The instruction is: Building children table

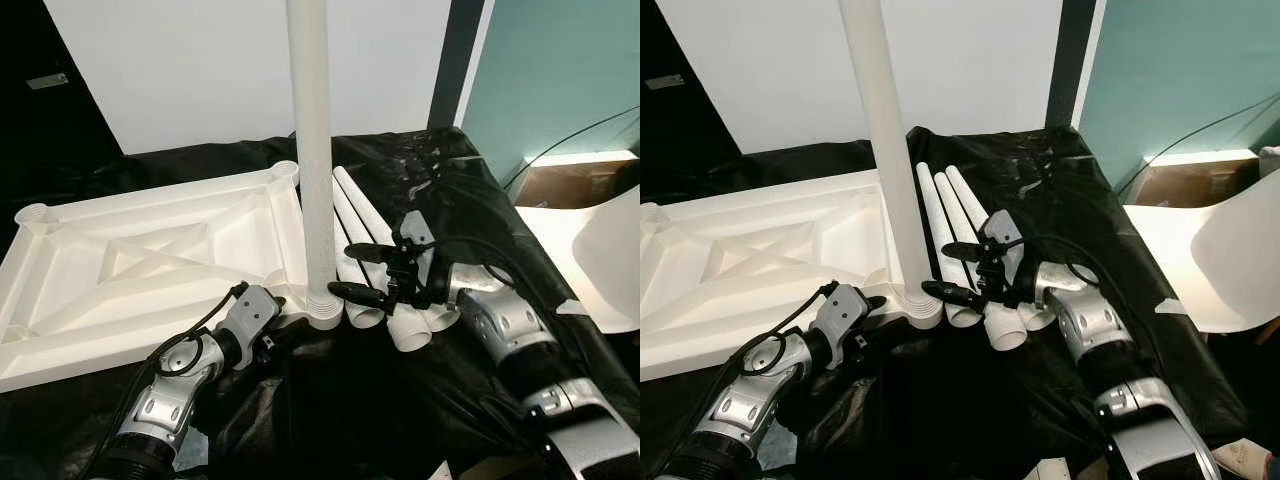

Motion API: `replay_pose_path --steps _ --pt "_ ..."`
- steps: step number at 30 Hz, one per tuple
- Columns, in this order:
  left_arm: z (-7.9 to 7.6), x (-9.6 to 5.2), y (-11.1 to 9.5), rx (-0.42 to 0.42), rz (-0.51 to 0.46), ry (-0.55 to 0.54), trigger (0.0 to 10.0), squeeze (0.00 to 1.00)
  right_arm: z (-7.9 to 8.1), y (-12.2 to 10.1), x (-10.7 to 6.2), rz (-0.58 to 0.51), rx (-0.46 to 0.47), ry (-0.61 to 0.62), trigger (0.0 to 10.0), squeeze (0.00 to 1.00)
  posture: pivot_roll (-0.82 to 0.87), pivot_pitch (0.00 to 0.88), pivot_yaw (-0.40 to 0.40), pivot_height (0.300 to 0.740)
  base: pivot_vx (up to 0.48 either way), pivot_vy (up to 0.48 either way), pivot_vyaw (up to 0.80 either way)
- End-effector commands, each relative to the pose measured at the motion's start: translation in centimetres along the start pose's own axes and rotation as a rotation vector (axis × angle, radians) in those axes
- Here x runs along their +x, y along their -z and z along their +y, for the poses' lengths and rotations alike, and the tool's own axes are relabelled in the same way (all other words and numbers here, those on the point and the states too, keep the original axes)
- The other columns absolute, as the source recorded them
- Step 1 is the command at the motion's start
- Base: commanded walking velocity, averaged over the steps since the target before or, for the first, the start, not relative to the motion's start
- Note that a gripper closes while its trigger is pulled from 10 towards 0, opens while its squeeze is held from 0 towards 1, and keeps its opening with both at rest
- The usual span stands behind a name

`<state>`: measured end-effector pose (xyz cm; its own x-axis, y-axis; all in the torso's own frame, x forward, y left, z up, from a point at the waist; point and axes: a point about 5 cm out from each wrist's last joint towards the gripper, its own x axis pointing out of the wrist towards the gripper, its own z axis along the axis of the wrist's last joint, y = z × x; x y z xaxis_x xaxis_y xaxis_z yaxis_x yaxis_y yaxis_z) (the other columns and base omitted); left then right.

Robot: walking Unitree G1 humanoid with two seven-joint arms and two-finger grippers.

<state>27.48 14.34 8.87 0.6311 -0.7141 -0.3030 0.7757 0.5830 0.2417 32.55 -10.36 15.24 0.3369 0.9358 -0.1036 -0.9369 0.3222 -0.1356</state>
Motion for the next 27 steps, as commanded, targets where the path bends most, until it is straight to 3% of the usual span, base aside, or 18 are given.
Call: replay_pose_path --steps 1,7,12,13,14,16,19,20,21,24,25,27 --pt "-0.4 -0.5 1.8 -0.043 0.079 -0.027 10.0 0.0 0.2 0.2 0.3 0.024 -0.012 -0.041 10.0 0.0 0.13 0.0 0.036 0.74 0.0 0.0 0.0" --pt "-0.6 -0.5 1.8 -0.045 0.079 -0.03 10.0 0.0 0.0 0.2 0.4 0.065 -0.035 -0.131 10.0 0.0 0.14 0.0 0.031 0.74 0.0 0.0 0.0" --pt "-0.8 -0.6 1.9 -0.046 0.082 -0.028 10.0 0.0 -0.9 0.2 0.5 0.093 -0.063 -0.131 9.9 0.0 0.14 0.0 0.028 0.74 0.0 0.0 0.0" --pt "-0.8 -0.6 1.9 -0.046 0.082 -0.028 10.0 0.0 -1.0 0.3 0.5 0.095 -0.065 -0.132 5.5 0.0 0.14 0.0 0.028 0.74 0.0 0.0 0.0" --pt "-0.8 -0.6 1.9 -0.046 0.082 -0.028 10.0 0.0 -1.0 0.3 0.5 0.095 -0.065 -0.132 5.5 0.0 0.14 0.0 0.028 0.74 0.0 0.0 0.0" --pt "-0.9 -0.7 2.0 -0.047 0.082 -0.026 10.0 0.0 -1.3 0.4 0.5 0.11 -0.079 -0.127 4.5 0.0 0.14 0.0 0.028 0.74 0.0 0.0 0.0" --pt "-0.9 -0.7 2.0 -0.047 0.083 -0.025 10.0 0.0 -1.4 0.4 0.6 0.118 -0.086 -0.126 4.6 0.0 0.14 0.0 0.029 0.74 0.0 0.0 0.0" --pt "-0.9 -0.7 2.0 -0.047 0.083 -0.024 10.0 0.0 -1.5 0.4 0.7 0.124 -0.091 -0.131 5.6 0.0 0.14 0.0 0.029 0.74 0.0 0.0 0.0" --pt "-0.9 -0.7 2.0 -0.046 0.083 -0.024 10.0 0.0 -1.5 0.4 0.8 0.127 -0.094 -0.136 7.6 0.0 0.14 0.0 0.029 0.74 0.0 0.0 0.0" --pt "-0.9 -0.7 2.0 -0.046 0.083 -0.024 10.0 0.0 -1.5 0.5 0.9 0.128 -0.094 -0.142 7.6 0.0 0.14 0.0 0.028 0.74 0.0 0.0 0.0" --pt "-0.9 -0.7 1.9 -0.045 0.084 -0.024 10.0 0.0 -1.5 0.5 1.0 0.129 -0.094 -0.147 9.8 0.0 0.14 0.0 0.028 0.74 0.0 0.0 0.0" --pt "-0.9 -0.7 1.9 -0.044 0.084 -0.025 10.0 0.0 -1.5 0.5 1.1 0.132 -0.096 -0.155 10.0 0.0 0.15 0.0 0.029 0.74 0.0 0.0 0.0"
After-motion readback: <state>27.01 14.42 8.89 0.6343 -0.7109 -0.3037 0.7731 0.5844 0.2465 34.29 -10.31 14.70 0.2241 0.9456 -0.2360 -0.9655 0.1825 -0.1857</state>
